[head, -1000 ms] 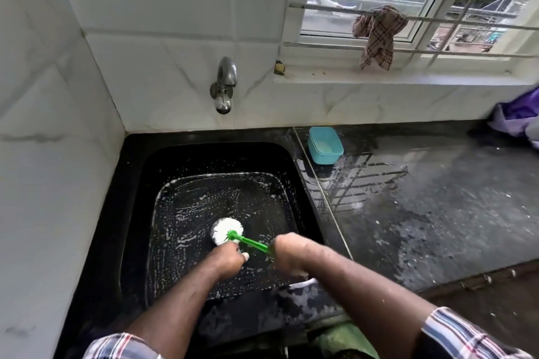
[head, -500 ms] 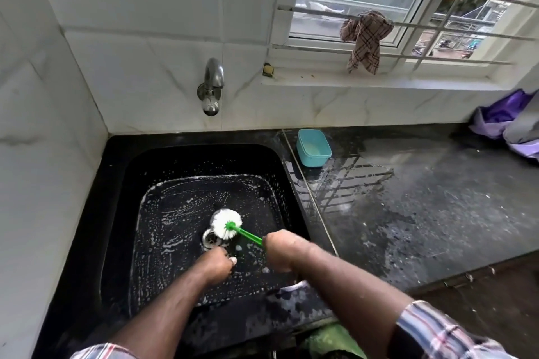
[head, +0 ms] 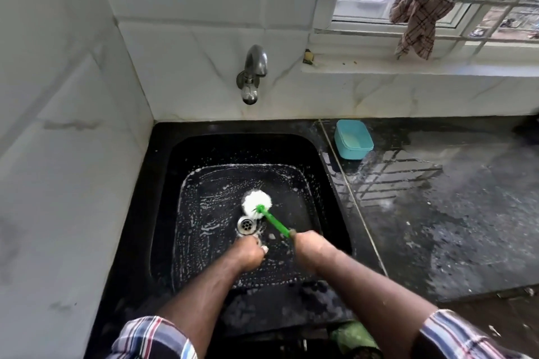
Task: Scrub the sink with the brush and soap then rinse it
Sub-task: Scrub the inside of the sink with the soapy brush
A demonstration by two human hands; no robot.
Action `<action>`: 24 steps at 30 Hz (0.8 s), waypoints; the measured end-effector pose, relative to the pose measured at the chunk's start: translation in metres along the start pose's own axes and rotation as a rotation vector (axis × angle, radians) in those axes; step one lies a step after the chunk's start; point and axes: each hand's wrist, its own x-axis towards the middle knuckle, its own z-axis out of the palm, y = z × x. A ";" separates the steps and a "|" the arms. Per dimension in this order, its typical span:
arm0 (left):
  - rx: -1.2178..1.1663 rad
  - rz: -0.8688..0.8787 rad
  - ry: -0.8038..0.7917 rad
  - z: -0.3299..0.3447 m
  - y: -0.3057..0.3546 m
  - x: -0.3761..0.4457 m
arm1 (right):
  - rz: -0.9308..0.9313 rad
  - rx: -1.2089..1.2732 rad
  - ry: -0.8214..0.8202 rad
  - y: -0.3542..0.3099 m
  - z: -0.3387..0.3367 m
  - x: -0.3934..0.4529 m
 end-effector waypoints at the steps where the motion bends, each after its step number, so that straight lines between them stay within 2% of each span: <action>1: -0.009 -0.009 0.000 -0.001 0.000 -0.001 | -0.062 -0.016 -0.042 -0.010 0.004 -0.003; 3: -0.032 -0.047 -0.003 -0.006 0.000 -0.003 | -0.142 -0.054 -0.104 -0.013 0.003 -0.013; 5: -0.158 -0.085 -0.017 -0.007 -0.002 -0.006 | -0.116 0.034 -0.106 0.008 -0.007 -0.020; 8: -0.539 -0.174 -0.124 -0.009 0.003 -0.014 | 0.009 0.542 0.027 0.038 -0.009 -0.024; 10: -0.800 -0.186 -0.193 -0.012 0.013 -0.014 | 0.013 0.914 0.112 0.028 0.002 -0.030; 12: -1.029 -0.148 -0.196 -0.019 0.027 -0.011 | -0.018 1.267 0.078 0.004 0.017 -0.033; 14: -1.143 -0.091 -0.110 -0.028 0.034 -0.006 | -0.021 1.435 0.016 -0.012 0.021 -0.032; 17: -1.155 -0.057 -0.009 -0.039 0.034 0.002 | -0.070 1.340 -0.129 -0.016 0.008 -0.019; 20: -1.147 -0.063 -0.005 -0.044 0.035 0.007 | -0.186 1.166 -0.233 -0.019 -0.014 -0.002; 24: -1.098 -0.043 -0.014 -0.035 0.034 0.013 | -0.206 0.980 -0.291 -0.033 -0.028 0.027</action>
